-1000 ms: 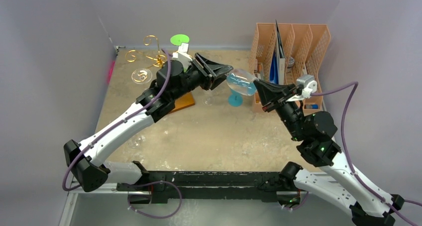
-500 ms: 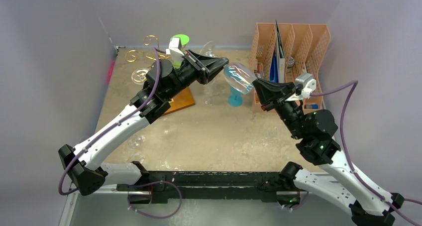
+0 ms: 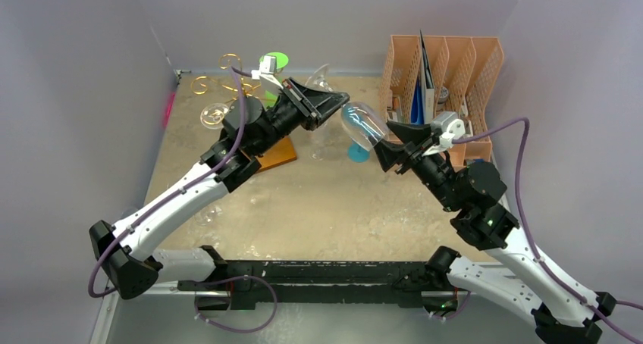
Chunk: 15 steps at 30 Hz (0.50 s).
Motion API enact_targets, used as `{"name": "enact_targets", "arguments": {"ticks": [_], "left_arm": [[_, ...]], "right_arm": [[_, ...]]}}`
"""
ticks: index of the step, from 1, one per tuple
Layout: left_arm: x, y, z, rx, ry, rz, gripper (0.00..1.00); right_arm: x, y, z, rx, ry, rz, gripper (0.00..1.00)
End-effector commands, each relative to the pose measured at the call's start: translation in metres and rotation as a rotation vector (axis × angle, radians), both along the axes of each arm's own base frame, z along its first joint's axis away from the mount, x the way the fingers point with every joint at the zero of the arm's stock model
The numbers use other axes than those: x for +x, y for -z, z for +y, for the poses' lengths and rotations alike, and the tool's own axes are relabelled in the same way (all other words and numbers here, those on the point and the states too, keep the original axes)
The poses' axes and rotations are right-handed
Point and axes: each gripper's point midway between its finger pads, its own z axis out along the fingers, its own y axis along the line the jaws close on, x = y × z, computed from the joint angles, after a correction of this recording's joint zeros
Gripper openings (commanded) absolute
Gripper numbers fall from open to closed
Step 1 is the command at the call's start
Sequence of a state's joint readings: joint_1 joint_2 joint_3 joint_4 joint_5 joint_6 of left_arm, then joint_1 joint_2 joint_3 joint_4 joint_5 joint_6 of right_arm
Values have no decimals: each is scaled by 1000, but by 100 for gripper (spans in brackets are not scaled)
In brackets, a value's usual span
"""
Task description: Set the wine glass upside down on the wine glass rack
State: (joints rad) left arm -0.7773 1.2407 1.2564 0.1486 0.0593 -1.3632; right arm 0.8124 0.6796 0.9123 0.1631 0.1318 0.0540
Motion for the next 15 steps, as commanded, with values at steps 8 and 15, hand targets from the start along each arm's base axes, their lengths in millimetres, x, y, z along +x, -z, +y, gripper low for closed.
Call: {"name": "enact_targets", "arguments": {"ticks": [8,15], "left_arm": [[-22,-31,40,277,-140,-488,0],[-80,-3,40,547,132,-820,0]], "right_arm": [[-35,20,-27,-192,-39,19,62],[-60,18,-12,-243,-206,70,62]]}}
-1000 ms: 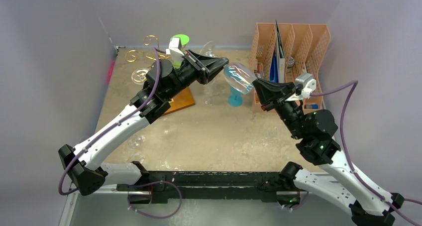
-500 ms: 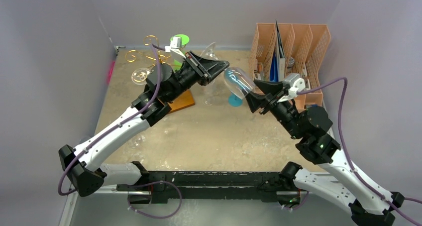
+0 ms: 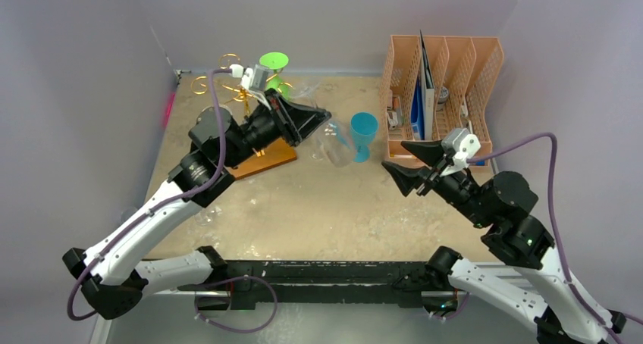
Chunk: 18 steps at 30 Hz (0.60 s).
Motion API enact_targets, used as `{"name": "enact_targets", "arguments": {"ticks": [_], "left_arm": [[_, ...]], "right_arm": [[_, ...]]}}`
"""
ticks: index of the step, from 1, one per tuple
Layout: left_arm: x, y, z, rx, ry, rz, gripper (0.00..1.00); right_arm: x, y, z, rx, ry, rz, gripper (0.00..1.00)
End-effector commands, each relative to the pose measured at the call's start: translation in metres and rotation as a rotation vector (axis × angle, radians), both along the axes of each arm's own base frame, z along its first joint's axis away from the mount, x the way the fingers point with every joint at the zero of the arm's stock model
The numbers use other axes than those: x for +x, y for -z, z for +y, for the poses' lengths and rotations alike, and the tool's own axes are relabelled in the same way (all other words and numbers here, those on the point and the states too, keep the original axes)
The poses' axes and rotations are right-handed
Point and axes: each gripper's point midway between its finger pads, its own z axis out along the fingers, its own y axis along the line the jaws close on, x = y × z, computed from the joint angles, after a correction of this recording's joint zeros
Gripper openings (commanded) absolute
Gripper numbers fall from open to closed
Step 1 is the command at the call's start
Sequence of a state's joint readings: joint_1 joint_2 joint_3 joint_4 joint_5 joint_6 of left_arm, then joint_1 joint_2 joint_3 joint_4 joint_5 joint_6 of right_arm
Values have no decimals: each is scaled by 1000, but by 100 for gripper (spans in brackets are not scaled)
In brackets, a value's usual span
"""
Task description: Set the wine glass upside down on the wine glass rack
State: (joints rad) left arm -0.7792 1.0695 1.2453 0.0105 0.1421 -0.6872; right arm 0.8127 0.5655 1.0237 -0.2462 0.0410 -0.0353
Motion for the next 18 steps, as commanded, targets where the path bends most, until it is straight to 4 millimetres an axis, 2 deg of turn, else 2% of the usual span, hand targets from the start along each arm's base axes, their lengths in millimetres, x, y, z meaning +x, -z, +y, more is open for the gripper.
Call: {"name": "enact_targets", "arguments": {"ticks": [1,6,8,10,13,18], "left_arm": [[-51,4,4,216,210,-267,0],[-83,24,21,293,300,-355,0],[-96,30,21,301,364,-393,0],[-104,35,19,301,412,-408,0],[-100,50,22,342,393,-366,0],[-69,70,35,356,191,-232,0]], "right_arm": [[-22,-9,20,-26,-165,34,62],[-45,-40,57,94,-393,72,63],[-59,-46,71,112,-513,93,64],[-59,-46,85,134,-571,123,64],[-49,-43,98,170,-572,167,66],[-35,-41,116,216,-578,203,67]]}}
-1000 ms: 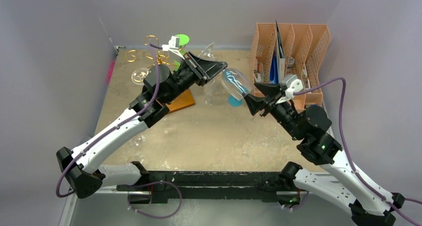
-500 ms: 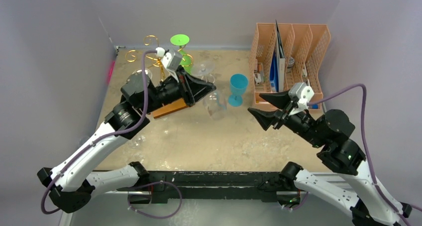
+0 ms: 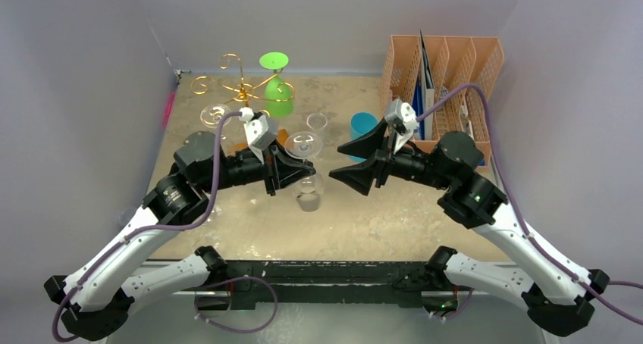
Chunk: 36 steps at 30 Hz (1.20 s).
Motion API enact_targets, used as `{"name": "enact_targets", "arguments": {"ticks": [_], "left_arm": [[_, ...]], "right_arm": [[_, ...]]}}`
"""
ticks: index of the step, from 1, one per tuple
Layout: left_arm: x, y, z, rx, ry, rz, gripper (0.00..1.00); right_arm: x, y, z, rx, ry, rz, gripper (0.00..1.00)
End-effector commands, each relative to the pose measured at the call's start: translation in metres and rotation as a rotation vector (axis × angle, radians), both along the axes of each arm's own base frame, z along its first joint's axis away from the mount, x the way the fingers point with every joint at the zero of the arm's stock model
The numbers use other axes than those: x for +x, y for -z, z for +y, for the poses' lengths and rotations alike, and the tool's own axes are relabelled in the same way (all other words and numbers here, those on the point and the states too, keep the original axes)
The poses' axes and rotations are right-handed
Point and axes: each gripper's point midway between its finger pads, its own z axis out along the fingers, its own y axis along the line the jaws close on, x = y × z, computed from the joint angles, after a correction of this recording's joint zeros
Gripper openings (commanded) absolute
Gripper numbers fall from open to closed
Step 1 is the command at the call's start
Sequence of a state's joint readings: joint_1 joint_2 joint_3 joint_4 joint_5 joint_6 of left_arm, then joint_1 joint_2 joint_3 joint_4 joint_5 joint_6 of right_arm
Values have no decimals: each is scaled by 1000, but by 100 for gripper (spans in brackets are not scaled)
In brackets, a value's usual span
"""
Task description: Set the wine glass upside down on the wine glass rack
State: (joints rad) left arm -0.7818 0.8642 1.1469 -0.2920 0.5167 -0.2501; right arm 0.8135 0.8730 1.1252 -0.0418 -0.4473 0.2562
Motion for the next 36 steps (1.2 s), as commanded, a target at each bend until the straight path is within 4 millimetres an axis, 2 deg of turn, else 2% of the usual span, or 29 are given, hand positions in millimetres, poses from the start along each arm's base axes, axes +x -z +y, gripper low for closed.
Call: {"name": "enact_targets", "arguments": {"ticks": [1,5,7,11,14,19,22,29,36], "left_arm": [[25,13,14,-9,-190,51,0],[44,33,41,19,-391,102,0],[46,33,61,20,-479,105,0],[29,-6,84,14,-496,49,0],[28,-32,99,27,-549,36,0],[24,-75,100,6,-540,35,0],[41,-87,114,35,-653,13,0],[85,-116,165,135,-1023,-106,0],[97,-143,212,167,-1282,-219,0]], "right_arm": [[-1,-21,11,104,-40,7,68],[15,-9,16,87,17,35,69],[22,-4,18,80,43,48,69],[30,2,20,70,69,60,69],[30,0,22,82,59,52,69],[22,-4,24,101,16,24,70],[18,-6,22,107,2,5,70],[17,-7,20,120,8,7,70],[18,-3,19,113,15,12,70]]}}
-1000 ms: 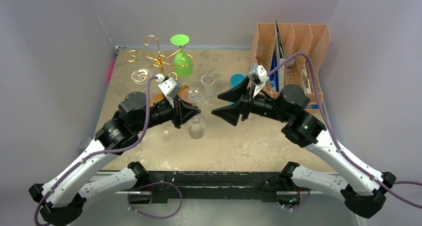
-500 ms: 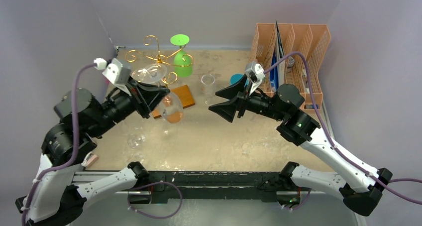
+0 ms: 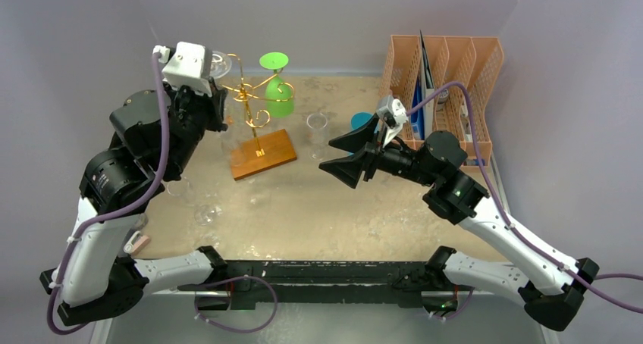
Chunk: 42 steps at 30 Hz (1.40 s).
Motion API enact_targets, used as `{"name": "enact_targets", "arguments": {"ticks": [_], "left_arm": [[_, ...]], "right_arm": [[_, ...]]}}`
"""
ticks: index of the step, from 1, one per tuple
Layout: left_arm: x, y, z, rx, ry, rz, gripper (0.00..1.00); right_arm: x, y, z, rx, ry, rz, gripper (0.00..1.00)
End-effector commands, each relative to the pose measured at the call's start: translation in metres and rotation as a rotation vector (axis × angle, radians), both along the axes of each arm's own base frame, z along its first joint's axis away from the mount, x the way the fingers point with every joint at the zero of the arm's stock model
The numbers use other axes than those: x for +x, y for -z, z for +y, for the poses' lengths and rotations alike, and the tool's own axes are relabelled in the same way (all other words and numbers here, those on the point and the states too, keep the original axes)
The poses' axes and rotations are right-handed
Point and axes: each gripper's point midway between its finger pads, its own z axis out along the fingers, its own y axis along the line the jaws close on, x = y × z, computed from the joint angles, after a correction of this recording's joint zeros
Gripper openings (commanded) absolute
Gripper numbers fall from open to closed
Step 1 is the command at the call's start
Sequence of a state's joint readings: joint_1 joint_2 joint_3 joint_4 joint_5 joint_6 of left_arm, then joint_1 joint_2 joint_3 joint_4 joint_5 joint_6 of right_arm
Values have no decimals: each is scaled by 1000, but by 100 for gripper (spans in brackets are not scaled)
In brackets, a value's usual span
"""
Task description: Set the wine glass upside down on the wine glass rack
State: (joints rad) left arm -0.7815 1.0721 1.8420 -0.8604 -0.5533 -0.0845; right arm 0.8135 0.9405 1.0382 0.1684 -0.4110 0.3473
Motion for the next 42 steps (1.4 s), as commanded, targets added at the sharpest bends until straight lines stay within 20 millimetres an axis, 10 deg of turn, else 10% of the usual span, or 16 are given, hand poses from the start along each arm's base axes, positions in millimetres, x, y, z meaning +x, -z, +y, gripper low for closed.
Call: {"name": "enact_targets", "arguments": {"ticks": [1,9,28,42], "left_arm": [[-2,-43,54,33,-234,-141,0],[7,-39,83,186,-450,-146,0],[-40,24,-23,146,321,30,0],[-33,46,-47,205,414,17,0]], "right_arm": [[-4,-14,-2,43,-6,-38,70],[33,-5,8,-1,133,152,70],[36,-141,78,382,-204,681,73],[26,-129,102,265,-310,829,65]]}}
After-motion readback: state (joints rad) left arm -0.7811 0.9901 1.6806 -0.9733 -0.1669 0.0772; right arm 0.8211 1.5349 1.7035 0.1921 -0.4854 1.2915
